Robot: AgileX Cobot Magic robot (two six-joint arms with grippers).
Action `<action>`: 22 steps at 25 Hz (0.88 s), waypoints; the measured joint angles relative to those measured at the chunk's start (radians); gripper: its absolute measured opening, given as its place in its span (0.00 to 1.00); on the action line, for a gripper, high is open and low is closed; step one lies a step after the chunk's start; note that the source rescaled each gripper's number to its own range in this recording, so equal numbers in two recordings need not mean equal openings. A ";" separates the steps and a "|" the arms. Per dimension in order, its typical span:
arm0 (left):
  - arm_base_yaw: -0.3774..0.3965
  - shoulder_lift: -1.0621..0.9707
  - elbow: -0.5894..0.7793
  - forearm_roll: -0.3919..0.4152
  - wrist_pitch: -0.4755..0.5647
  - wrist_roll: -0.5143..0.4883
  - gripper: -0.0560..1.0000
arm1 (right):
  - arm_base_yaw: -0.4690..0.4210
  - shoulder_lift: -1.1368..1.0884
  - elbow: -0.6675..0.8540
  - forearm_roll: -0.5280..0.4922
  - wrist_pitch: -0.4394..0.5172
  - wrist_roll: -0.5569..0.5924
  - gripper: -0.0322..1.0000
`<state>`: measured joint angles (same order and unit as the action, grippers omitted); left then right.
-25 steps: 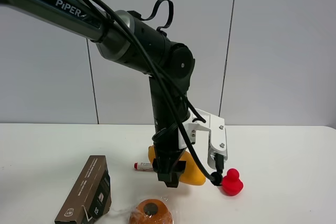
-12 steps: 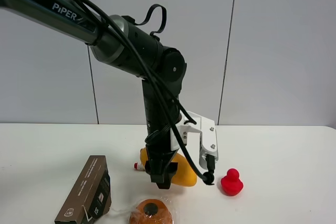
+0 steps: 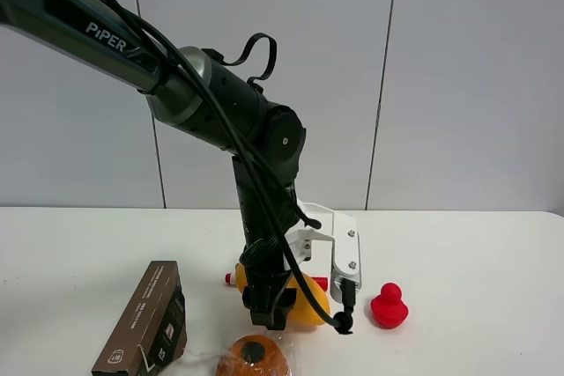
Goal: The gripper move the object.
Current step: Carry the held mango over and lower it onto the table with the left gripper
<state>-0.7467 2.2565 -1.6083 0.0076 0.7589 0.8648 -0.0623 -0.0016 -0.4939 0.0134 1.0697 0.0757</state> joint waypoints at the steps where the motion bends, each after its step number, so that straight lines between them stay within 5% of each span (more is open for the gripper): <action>1: 0.000 0.000 0.000 0.000 0.000 0.000 0.06 | 0.000 0.000 0.000 0.000 0.000 0.000 1.00; 22: 0.000 0.000 0.001 0.000 0.011 -0.001 0.06 | 0.000 0.000 0.000 0.000 0.000 0.000 1.00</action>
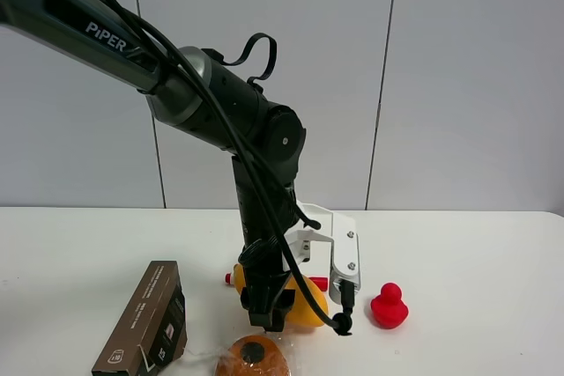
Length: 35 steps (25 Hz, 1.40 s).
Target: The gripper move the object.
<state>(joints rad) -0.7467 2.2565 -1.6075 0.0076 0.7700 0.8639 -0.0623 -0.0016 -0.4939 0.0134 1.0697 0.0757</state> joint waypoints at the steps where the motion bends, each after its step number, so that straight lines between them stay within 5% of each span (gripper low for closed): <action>1: 0.000 0.000 0.000 0.000 0.000 0.000 0.08 | 0.000 0.000 0.000 0.000 0.000 0.000 1.00; 6: 0.000 0.000 0.000 0.000 0.000 0.000 0.13 | 0.000 0.000 0.000 0.000 0.000 0.000 1.00; 14: 0.000 -0.008 0.000 0.003 0.008 0.000 0.51 | 0.000 0.000 0.000 0.000 0.000 0.000 1.00; 21: 0.000 -0.151 -0.015 0.004 0.071 -0.022 0.57 | 0.000 0.000 0.000 0.000 0.000 0.000 1.00; 25: 0.000 -0.261 -0.110 0.083 0.118 -0.173 0.57 | 0.000 0.000 0.000 0.000 0.000 0.000 1.00; 30: 0.006 -0.379 -0.276 0.264 0.227 -0.542 0.57 | 0.000 0.000 0.000 0.000 0.000 0.000 1.00; 35: 0.131 -0.502 -0.350 0.240 0.353 -0.775 0.57 | 0.000 0.000 0.000 0.000 0.000 0.000 1.00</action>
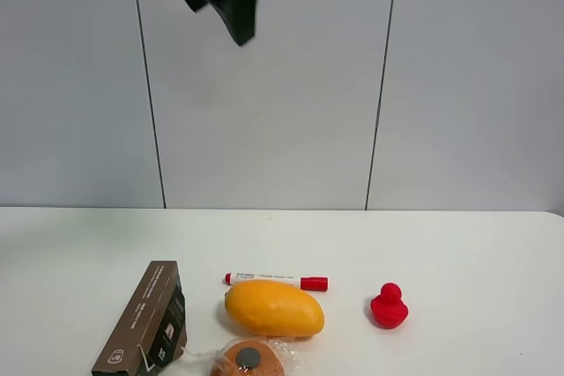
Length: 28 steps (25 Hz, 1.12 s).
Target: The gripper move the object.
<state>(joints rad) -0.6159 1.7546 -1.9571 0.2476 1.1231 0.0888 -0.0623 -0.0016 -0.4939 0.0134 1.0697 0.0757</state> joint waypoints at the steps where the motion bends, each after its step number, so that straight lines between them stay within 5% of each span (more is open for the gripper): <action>1: 0.037 -0.021 -0.003 -0.026 0.035 -0.019 0.57 | 0.000 0.000 0.000 0.000 0.000 0.000 1.00; 7: 0.289 -0.168 0.035 -0.141 0.084 -0.022 0.57 | 0.000 0.000 0.000 0.000 0.000 0.000 1.00; 12: 0.483 -0.388 0.254 -0.223 0.078 0.046 0.58 | 0.000 0.000 0.000 0.000 0.000 0.000 1.00; 18: 0.681 -0.713 0.625 -0.352 -0.055 0.170 0.95 | 0.000 0.000 0.000 0.000 0.000 0.000 1.00; 28: 0.826 -1.225 1.069 -0.450 -0.163 0.189 1.00 | 0.000 0.000 0.000 0.000 0.000 0.000 1.00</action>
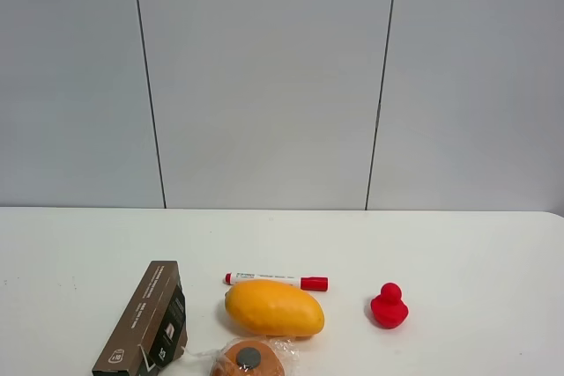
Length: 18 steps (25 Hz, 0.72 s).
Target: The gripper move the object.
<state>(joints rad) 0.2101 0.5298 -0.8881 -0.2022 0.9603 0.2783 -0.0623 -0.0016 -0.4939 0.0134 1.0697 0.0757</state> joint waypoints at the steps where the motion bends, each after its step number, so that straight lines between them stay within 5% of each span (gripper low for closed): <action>1: 0.000 -0.052 0.032 -0.007 0.000 -0.001 1.00 | 0.000 0.000 0.000 0.000 0.000 0.000 1.00; 18: 0.000 -0.533 0.325 0.065 0.148 -0.113 1.00 | 0.000 0.000 0.000 0.000 0.000 0.000 1.00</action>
<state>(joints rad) 0.2101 -0.0036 -0.5629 -0.1372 1.1081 0.1649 -0.0623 -0.0016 -0.4939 0.0134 1.0697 0.0757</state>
